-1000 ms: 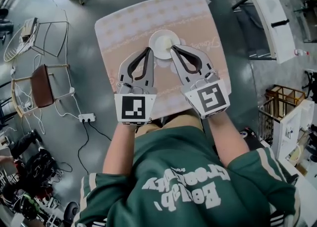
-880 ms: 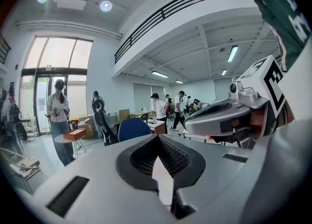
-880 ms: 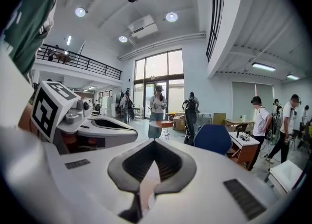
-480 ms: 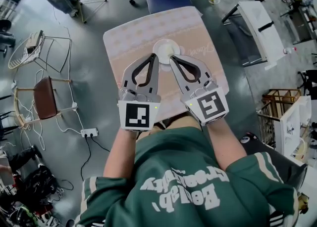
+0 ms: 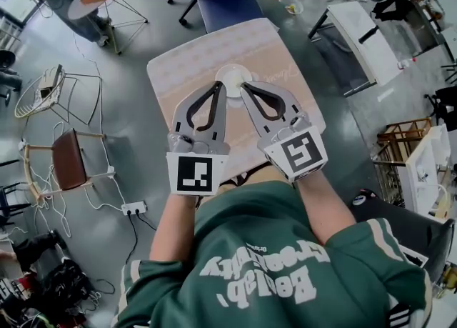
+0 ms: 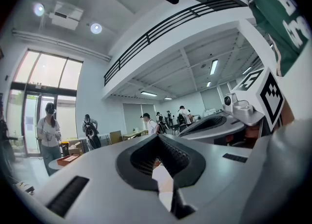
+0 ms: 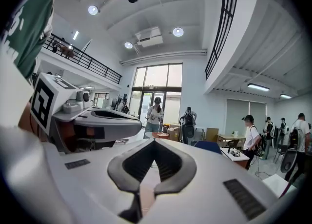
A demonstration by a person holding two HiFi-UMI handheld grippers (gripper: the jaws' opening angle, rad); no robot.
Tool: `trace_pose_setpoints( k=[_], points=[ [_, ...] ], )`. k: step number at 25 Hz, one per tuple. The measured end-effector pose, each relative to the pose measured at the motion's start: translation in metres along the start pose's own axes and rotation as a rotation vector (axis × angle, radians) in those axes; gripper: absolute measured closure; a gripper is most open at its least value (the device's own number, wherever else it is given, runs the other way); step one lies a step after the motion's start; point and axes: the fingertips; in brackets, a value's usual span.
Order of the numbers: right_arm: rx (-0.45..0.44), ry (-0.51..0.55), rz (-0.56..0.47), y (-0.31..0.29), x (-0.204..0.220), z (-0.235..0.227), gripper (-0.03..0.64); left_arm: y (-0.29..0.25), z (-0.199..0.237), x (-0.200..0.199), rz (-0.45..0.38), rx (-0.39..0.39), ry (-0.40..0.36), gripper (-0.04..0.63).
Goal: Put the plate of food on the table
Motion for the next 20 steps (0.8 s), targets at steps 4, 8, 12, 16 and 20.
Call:
trace_pose_setpoints(
  k=[4,8,12,16,20],
  points=[
    [0.010,0.002,-0.015,0.008,-0.006,-0.003,0.603,0.004,-0.005,-0.009,-0.011,0.001,-0.016,0.588],
    [0.021,0.004,-0.018,0.008,-0.009,-0.005,0.603,0.005,-0.002,-0.012,-0.016,-0.005,-0.023,0.588],
    [0.033,0.007,-0.014,0.014,-0.007,-0.007,0.603,0.005,-0.003,-0.013,-0.021,-0.003,-0.001,0.588],
    [0.041,0.010,-0.012,0.016,-0.007,-0.009,0.603,0.004,-0.004,-0.014,-0.020,0.002,0.009,0.588],
    [0.039,0.002,-0.017,0.018,-0.005,-0.009,0.603,0.004,-0.009,-0.014,-0.016,0.005,-0.007,0.588]
  ],
)
Point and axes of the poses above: the fingertips, and each gripper's own axes: y backward along the fingers, z to its left, x out of its underside, and after that the axes turned 9 degrees about z, right-handed
